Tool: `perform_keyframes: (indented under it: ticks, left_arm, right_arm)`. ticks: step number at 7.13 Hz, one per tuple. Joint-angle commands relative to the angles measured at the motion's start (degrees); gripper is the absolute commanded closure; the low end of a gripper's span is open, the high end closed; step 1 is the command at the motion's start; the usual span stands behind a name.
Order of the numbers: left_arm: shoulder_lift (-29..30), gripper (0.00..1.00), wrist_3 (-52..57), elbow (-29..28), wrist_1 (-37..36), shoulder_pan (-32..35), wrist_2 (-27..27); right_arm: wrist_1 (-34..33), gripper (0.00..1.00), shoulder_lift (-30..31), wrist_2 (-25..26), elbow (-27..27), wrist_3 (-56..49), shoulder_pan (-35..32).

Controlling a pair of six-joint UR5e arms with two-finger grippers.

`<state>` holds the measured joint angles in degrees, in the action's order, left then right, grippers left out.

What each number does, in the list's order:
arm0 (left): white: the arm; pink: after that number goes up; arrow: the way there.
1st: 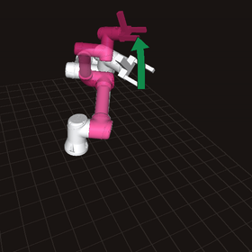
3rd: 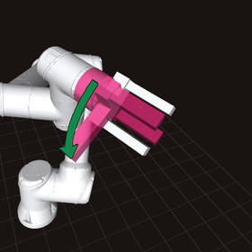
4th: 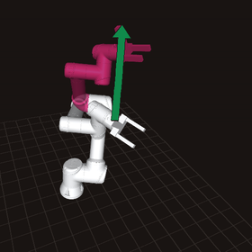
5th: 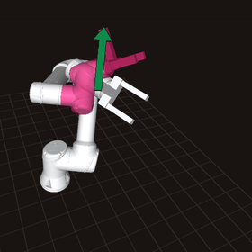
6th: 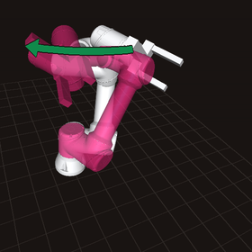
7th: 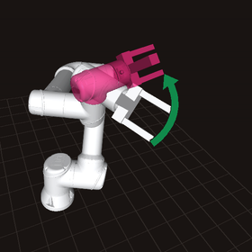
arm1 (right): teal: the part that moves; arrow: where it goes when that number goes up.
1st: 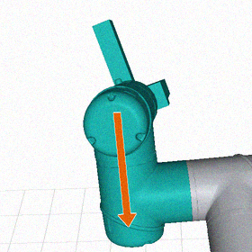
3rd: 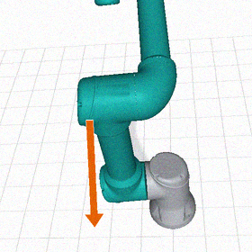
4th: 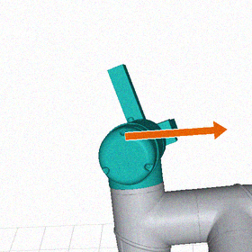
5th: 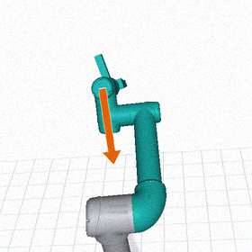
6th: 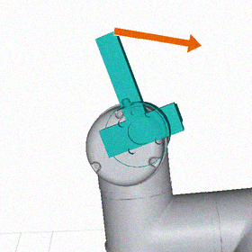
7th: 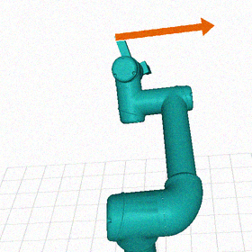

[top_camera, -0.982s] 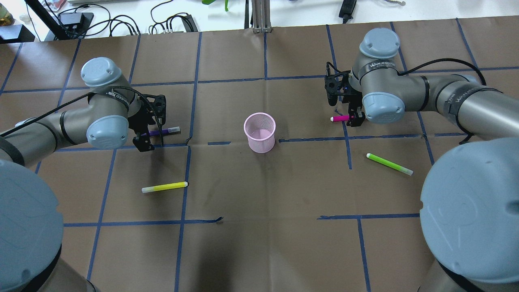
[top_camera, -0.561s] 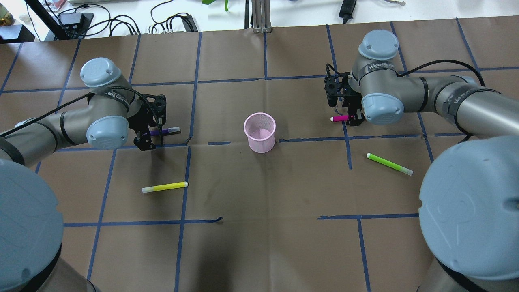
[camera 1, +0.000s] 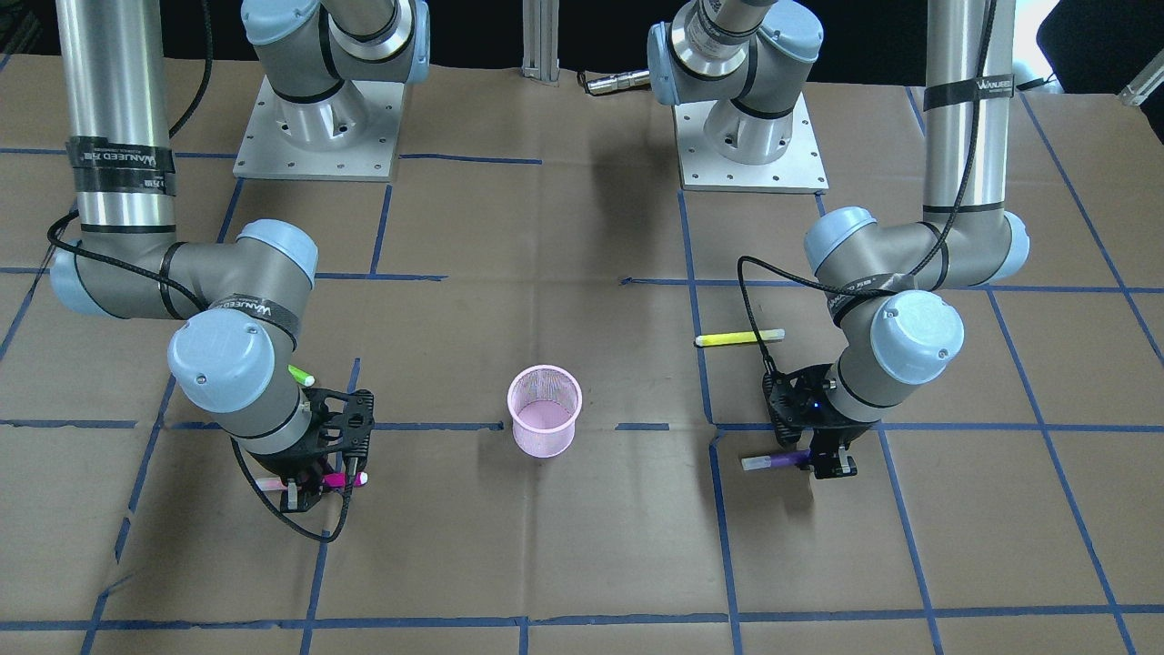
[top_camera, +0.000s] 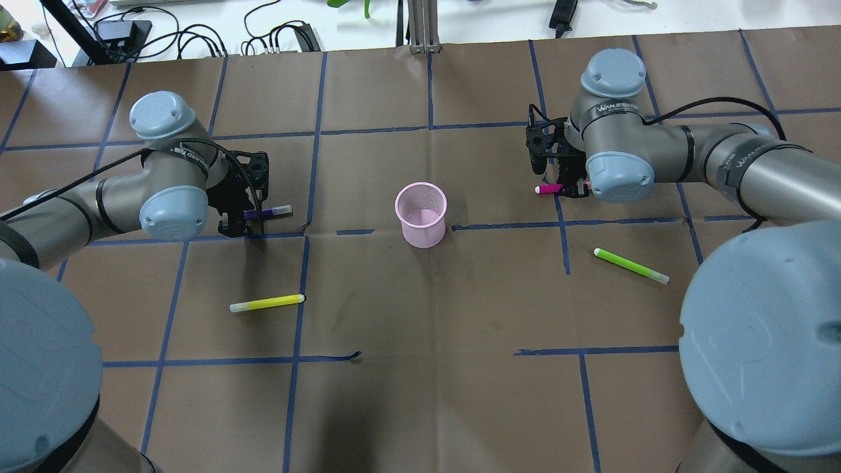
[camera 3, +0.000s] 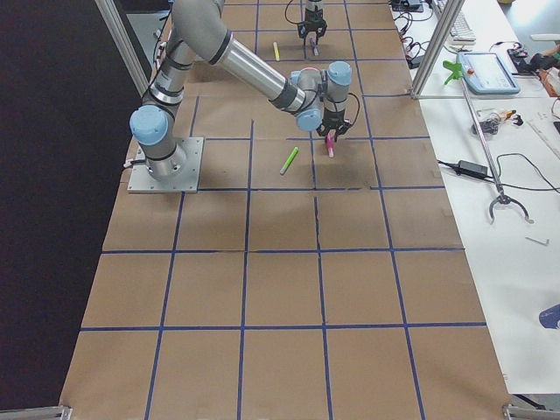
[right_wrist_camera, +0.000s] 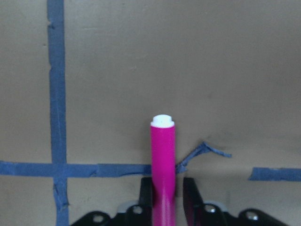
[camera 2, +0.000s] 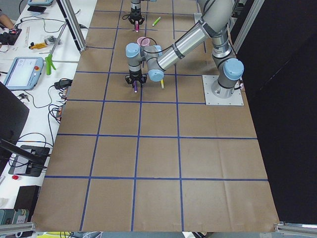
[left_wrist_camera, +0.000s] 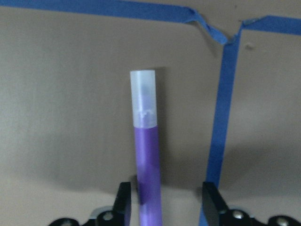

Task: Insert purple and pink pens into pink cup

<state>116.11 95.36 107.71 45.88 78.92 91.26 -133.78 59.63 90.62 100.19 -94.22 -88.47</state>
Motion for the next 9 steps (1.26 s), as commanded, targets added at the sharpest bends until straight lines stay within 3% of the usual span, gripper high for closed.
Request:
perform_keyframes:
  ticks: [1,5,9]
  left_arm:
    - [-0.09,0.6,0.0,-0.22,0.0,0.0,0.33]
    - [-0.18,0.86,-0.09,-0.48,0.0,-0.09,0.59]
    - [-4.56,0.9,-0.79,-1.18,1.83,-0.09,3.13]
  right_arm:
    - [0.01,0.89,0.22,-0.09,0.0,-0.09,0.05]
    - [0.8,0.92,3.46,-0.71,-1.22,-0.09,-1.78]
    - [0.89,0.92,12.24,-13.84,-1.14,4.81,-4.07]
